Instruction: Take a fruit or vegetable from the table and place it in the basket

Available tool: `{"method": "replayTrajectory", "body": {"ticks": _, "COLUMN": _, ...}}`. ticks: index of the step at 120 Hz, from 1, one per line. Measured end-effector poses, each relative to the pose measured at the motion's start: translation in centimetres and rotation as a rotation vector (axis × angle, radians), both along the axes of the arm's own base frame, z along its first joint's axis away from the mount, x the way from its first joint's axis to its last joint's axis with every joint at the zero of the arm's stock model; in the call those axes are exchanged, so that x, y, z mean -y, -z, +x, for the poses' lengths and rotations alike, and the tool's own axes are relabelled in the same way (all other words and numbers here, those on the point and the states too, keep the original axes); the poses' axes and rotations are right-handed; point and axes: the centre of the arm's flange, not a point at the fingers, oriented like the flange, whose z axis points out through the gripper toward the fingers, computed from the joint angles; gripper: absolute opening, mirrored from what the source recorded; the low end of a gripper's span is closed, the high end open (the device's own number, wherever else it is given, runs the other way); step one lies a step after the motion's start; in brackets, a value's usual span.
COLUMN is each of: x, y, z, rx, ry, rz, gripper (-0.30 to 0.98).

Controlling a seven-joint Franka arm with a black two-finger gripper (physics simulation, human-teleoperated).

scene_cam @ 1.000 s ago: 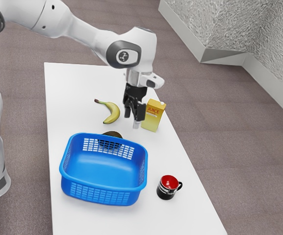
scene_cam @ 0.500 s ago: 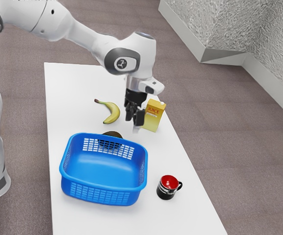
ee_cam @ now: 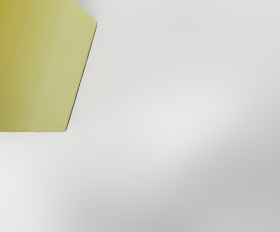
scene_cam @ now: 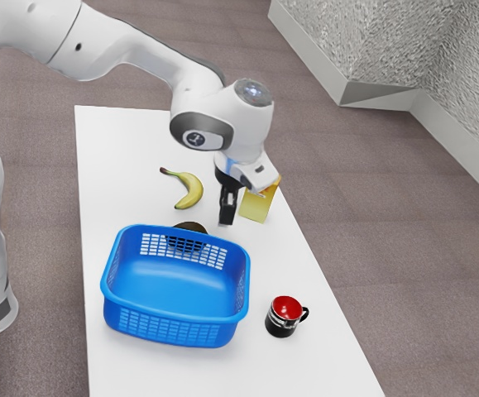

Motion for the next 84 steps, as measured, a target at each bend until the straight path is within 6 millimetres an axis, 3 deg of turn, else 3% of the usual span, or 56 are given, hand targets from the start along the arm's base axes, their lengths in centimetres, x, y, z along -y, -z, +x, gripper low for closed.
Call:
{"method": "replayTrajectory", "body": {"ticks": 37, "x": -1.2, "y": -0.4, "z": 0.9, "rx": 0.041, "ry": -0.108, "rz": -0.144, "gripper": 0.69}}
{"method": "replayTrajectory", "body": {"ticks": 42, "x": -1.1, "y": -2.3, "z": 1.7, "rx": 0.063, "ry": -0.107, "rz": -0.152, "gripper": 0.69}}
{"method": "replayTrajectory", "body": {"ticks": 51, "x": -0.5, "y": -10.4, "z": 5.2, "rx": 0.124, "ry": -0.105, "rz": -0.153, "gripper": 0.69}}
{"method": "replayTrajectory", "body": {"ticks": 57, "x": -0.1, "y": -13.6, "z": 6.1, "rx": 0.131, "ry": -0.082, "rz": -0.121, "gripper": 0.69}}
{"method": "replayTrajectory", "body": {"ticks": 63, "x": 0.0, "y": -14.5, "z": 6.4, "rx": 0.104, "ry": -0.073, "rz": -0.097, "gripper": 0.69}}
{"method": "replayTrajectory", "body": {"ticks": 84, "x": -0.6, "y": -14.5, "z": 6.5, "rx": 0.005, "ry": -0.095, "rz": -0.143, "gripper": 0.69}}
